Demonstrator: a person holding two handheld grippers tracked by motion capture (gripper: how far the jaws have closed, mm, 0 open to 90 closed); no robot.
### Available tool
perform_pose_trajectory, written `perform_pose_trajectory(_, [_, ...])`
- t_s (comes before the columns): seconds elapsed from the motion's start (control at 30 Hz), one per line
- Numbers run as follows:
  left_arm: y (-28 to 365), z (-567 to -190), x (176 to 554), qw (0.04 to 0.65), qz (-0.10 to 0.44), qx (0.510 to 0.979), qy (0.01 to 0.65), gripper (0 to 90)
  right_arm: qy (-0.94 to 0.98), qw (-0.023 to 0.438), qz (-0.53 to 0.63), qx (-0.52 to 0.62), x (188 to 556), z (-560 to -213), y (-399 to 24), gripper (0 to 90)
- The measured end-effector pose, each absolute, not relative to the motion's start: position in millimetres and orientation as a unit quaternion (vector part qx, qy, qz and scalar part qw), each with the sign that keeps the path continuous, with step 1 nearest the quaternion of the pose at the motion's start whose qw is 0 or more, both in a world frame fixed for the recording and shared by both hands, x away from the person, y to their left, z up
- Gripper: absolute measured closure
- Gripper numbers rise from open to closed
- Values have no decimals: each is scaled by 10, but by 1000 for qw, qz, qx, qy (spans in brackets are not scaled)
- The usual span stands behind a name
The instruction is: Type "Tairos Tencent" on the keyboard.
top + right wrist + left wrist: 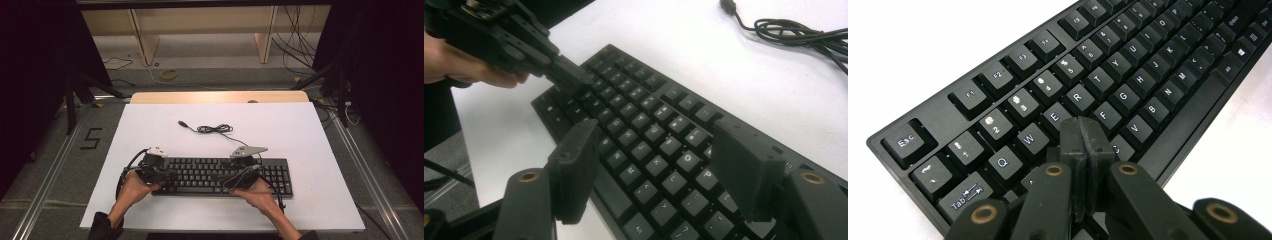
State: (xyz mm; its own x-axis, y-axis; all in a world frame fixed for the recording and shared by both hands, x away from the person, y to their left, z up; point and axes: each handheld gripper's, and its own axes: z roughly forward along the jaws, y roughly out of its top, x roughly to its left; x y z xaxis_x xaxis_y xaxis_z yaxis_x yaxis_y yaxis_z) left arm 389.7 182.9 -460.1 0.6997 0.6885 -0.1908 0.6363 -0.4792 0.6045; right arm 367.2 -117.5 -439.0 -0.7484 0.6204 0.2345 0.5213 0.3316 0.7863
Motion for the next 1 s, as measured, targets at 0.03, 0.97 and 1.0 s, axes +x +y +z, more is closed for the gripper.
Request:
perform_pose_trajectory(0.03, [1828,-4604,3900,334,41,859,386,890,813,56,462,349,3664,-4387,-1174,364])
perform_pose_trajectory(0.97, [1806,-4653,3910,334,36,858,389,889,816,57,463,342,3592,-4369,-1218,365])
perform_pose_trajectory(1.0, [1804,-4642,3905,338,37,855,392,884,816,58,462,343,3593,-4367,-1218,365])
